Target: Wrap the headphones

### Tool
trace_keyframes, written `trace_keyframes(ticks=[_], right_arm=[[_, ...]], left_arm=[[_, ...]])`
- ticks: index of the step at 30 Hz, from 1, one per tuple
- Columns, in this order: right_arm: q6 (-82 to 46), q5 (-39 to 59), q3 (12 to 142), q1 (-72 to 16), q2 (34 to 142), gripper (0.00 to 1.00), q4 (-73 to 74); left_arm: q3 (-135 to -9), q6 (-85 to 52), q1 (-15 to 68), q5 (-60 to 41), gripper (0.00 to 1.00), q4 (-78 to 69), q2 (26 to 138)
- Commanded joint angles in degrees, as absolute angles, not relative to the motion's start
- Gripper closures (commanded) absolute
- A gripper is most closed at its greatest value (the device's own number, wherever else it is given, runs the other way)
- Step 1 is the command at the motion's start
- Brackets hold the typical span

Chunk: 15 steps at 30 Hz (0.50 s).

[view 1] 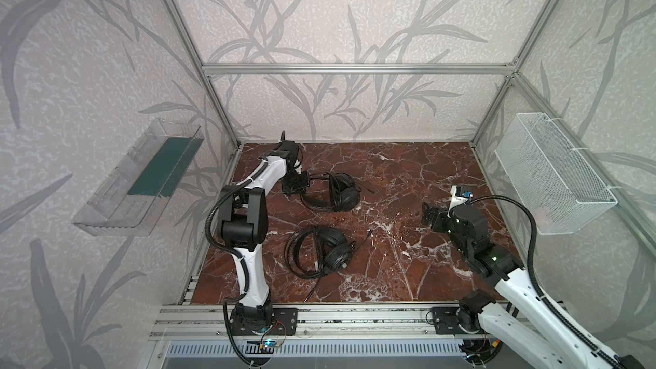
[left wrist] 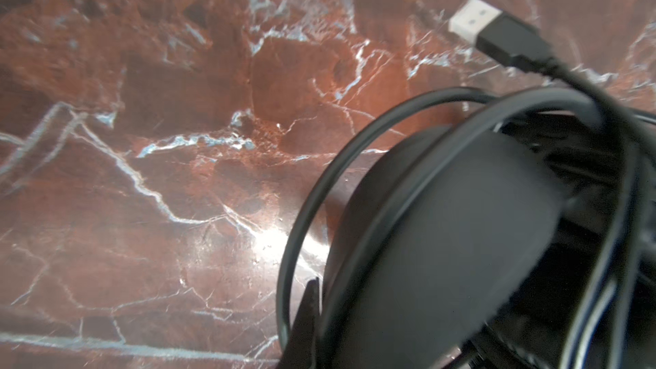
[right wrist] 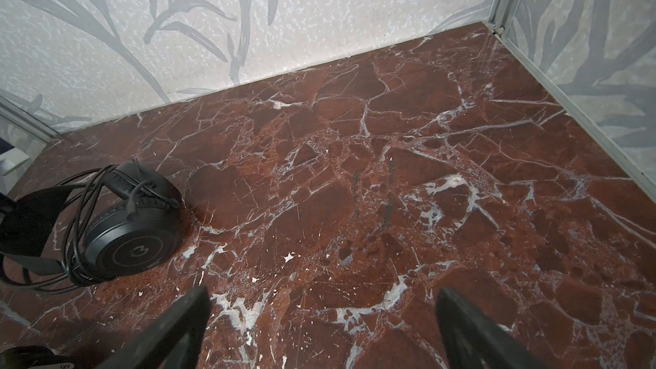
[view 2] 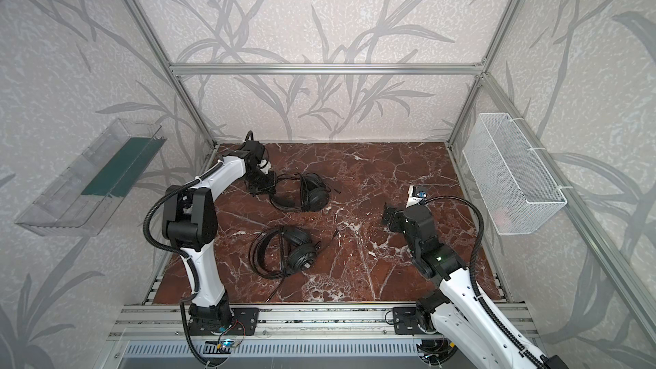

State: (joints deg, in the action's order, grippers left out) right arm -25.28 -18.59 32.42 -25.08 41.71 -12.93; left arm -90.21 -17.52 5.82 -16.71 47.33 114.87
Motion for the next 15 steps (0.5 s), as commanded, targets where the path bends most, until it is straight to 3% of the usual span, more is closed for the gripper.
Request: trace_keyframes(ticks=[1,8,15], right_arm=[[-24.7,-19.9,31.14,-25.75,42.33,0.01,-10.57],[-24.72,-20.66,31.11,-26.73,44.01,0.01,-10.66],[-24.17,-21.27,31.38,-27.12,44.71,0.01,-10.24]], left_arm=[[-88.35,-17.25,4.78,-19.4,1.0,42.06,113.54],[-87.17,-17.31,3.88,-19.68,1.0,41.23,114.35],[-87.85,-18.24,3.52,-21.19,0.87,41.38,114.23]])
